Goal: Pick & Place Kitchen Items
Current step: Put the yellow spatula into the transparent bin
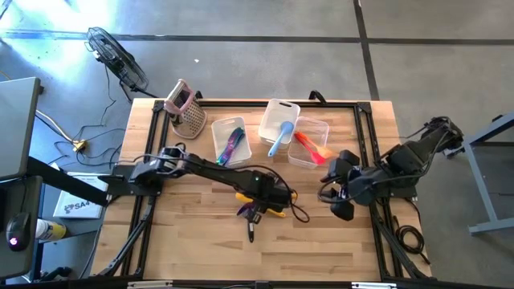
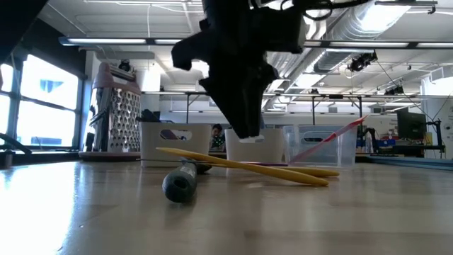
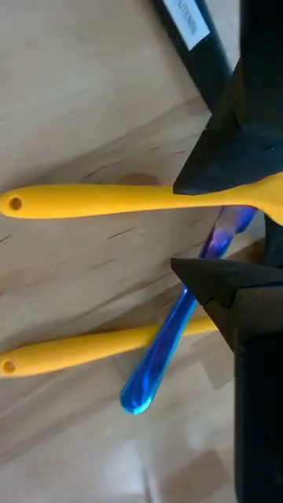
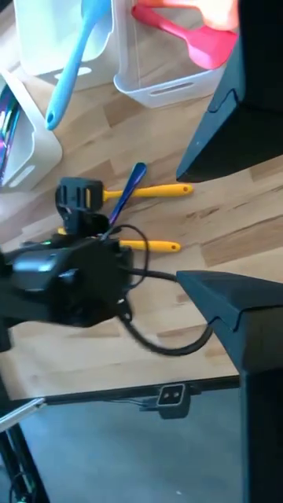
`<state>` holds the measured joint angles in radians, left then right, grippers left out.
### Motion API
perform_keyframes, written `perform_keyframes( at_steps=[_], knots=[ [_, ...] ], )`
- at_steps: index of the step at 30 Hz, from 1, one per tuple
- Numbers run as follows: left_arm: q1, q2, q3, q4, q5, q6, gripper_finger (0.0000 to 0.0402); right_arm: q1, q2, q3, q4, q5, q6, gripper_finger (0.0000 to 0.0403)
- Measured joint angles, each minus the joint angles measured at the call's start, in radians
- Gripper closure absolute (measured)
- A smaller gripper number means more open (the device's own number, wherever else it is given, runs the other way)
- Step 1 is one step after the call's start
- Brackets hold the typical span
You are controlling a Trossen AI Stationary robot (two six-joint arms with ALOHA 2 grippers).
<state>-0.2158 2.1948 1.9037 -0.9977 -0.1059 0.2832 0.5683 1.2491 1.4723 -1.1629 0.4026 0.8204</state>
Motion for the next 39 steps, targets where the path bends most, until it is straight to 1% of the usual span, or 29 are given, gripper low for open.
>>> perform_keyframes(
  at_steps=[6, 13, 20, 23, 26, 39],
  knots=[
    [0.000, 0.020, 0.000, 0.015, -0.001, 0.000, 0.0268, 0.030, 0.000, 0.000, 0.000, 0.044, 0.026, 0.0215],
    [-0.002, 0.020, 0.000, 0.027, 0.038, -0.025, 0.0268, 0.036, 0.000, 0.000, 0.000, 0.045, 0.034, 0.0215],
    [0.000, 0.048, 0.003, 0.026, 0.052, -0.052, 0.0268, 0.036, 0.000, 0.000, -0.001, 0.045, 0.041, 0.0215],
    [-0.001, 0.061, -0.002, 0.002, 0.053, -0.053, 0.0268, 0.036, 0.000, 0.000, -0.001, 0.060, 0.032, 0.0215],
    [0.000, 0.072, 0.002, 0.031, 0.074, -0.054, 0.0268, 0.036, 0.000, 0.000, -0.001, 0.074, 0.023, 0.0215],
    [0.002, 0.080, 0.000, 0.024, 0.099, -0.055, 0.0268, 0.036, 0.000, 0.000, -0.001, 0.076, 0.014, 0.0215]
  ],
)
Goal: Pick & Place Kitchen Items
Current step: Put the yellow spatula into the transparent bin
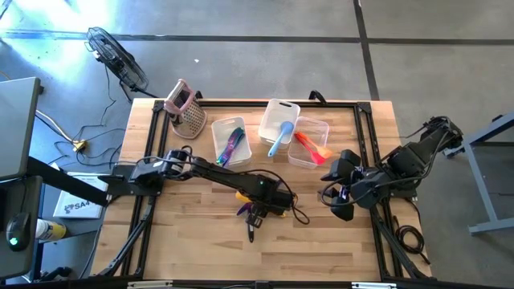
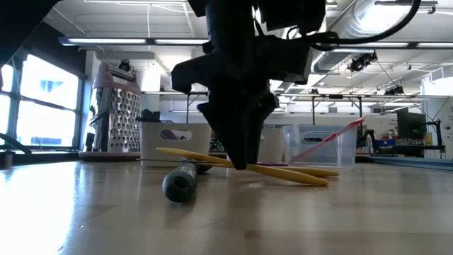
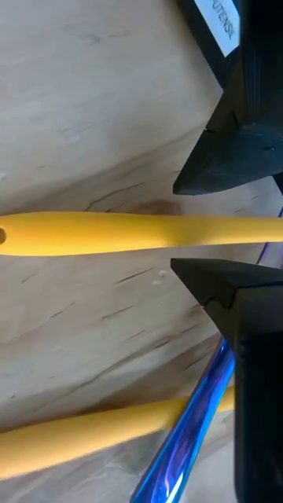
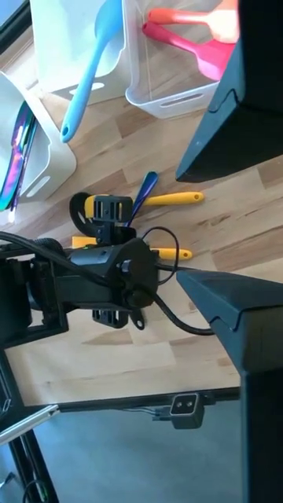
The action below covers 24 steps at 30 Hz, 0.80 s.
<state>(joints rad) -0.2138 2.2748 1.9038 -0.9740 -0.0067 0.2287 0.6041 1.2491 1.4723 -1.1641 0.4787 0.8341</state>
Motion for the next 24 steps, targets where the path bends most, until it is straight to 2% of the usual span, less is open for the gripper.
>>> perform_keyframes(
  at_steps=[8, 18, 21, 24],
  knots=[
    [0.005, 0.002, 0.000, -0.005, 0.021, 0.003, 0.0268, 0.000, 0.000, 0.000, 0.000, 0.013, 0.000, 0.0215],
    [0.018, -0.001, -0.064, 0.037, 0.059, 0.002, 0.0268, 0.000, 0.000, 0.000, 0.000, 0.019, -0.001, 0.0215],
    [0.019, -0.001, -0.065, 0.039, 0.063, 0.008, 0.0282, 0.000, 0.000, 0.000, 0.000, 0.029, -0.004, 0.0215],
    [0.019, -0.001, -0.065, 0.041, 0.062, 0.014, 0.0318, 0.000, 0.000, 0.000, 0.000, 0.045, -0.004, 0.0215]
  ],
)
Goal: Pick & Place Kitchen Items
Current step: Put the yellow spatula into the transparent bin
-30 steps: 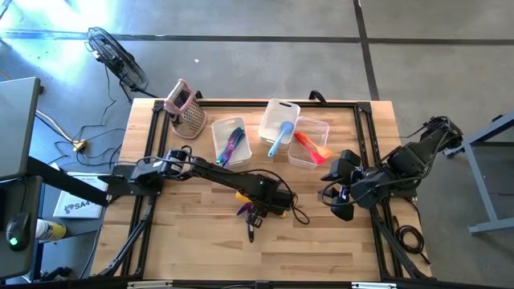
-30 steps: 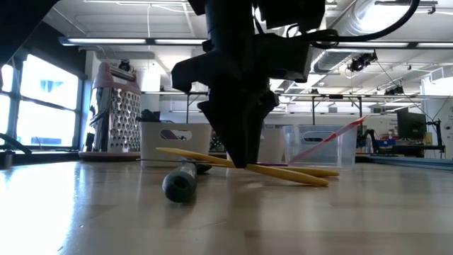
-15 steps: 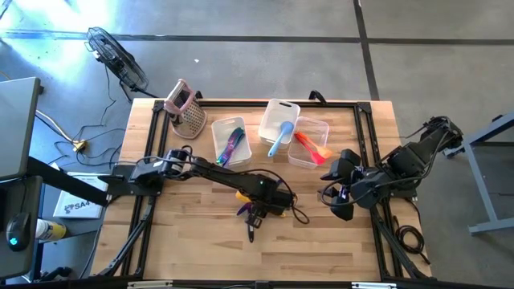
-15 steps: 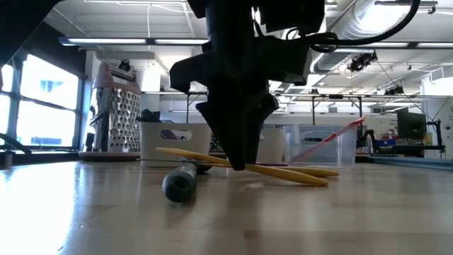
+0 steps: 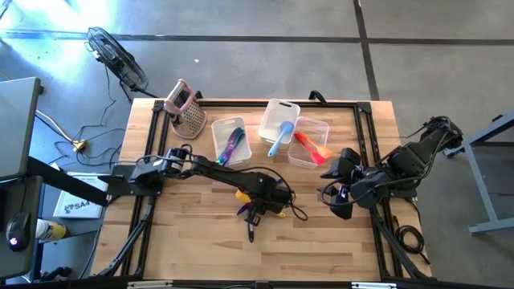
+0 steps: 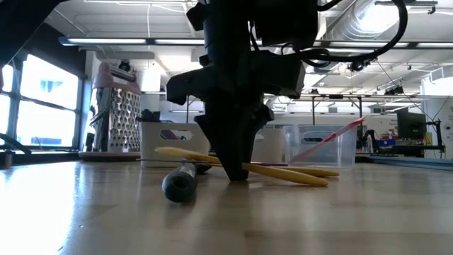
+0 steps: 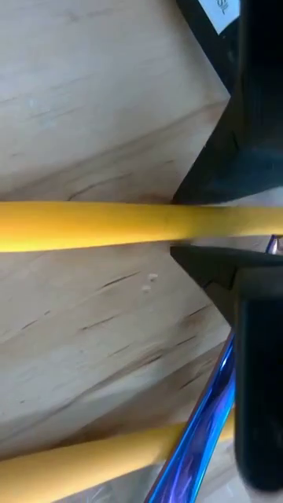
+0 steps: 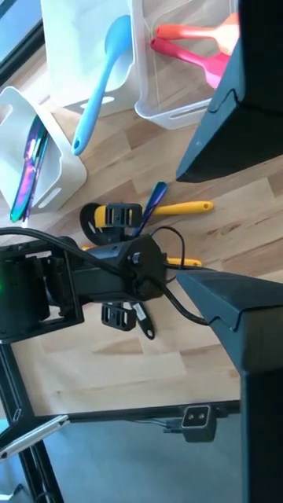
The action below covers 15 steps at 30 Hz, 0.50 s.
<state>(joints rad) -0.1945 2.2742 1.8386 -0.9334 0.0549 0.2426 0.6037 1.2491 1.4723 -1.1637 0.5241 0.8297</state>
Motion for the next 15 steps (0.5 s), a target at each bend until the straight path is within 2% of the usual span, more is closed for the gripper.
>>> perform_keyframes(
  at_steps=[4, 15],
  knots=[
    [0.000, 0.000, 0.000, 0.002, 0.001, 0.015, 0.0376, 0.000, 0.000, 0.000, 0.000, 0.002, 0.000, 0.0215],
    [0.000, 0.001, -0.001, -0.008, 0.027, 0.014, 0.0375, -0.002, 0.000, 0.000, 0.000, 0.002, -0.015, 0.0215]
  ],
)
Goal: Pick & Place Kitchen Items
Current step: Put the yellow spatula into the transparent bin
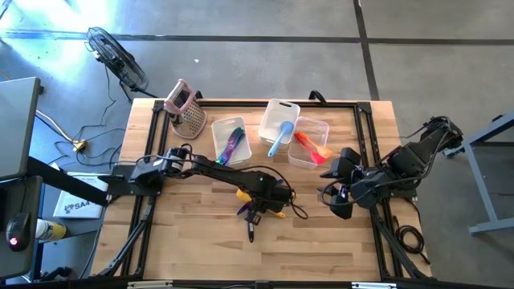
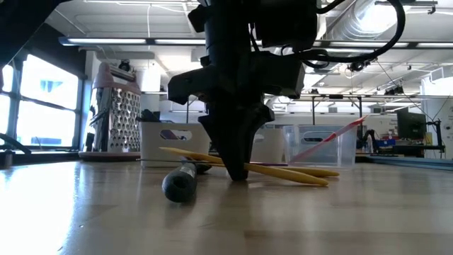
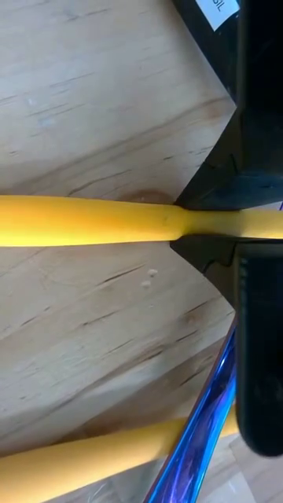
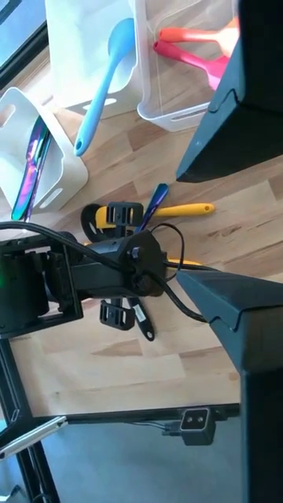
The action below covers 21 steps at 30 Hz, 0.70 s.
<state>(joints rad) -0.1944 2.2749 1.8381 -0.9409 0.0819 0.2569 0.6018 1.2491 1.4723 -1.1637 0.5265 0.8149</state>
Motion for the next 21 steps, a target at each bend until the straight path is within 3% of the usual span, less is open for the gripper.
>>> perform_keyframes(
  at_steps=[21],
  knots=[
    [-0.003, 0.006, 0.146, -0.175, -0.095, -0.019, 0.0375, 0.000, 0.000, 0.000, 0.000, 0.042, -0.061, 0.0215]
  ],
)
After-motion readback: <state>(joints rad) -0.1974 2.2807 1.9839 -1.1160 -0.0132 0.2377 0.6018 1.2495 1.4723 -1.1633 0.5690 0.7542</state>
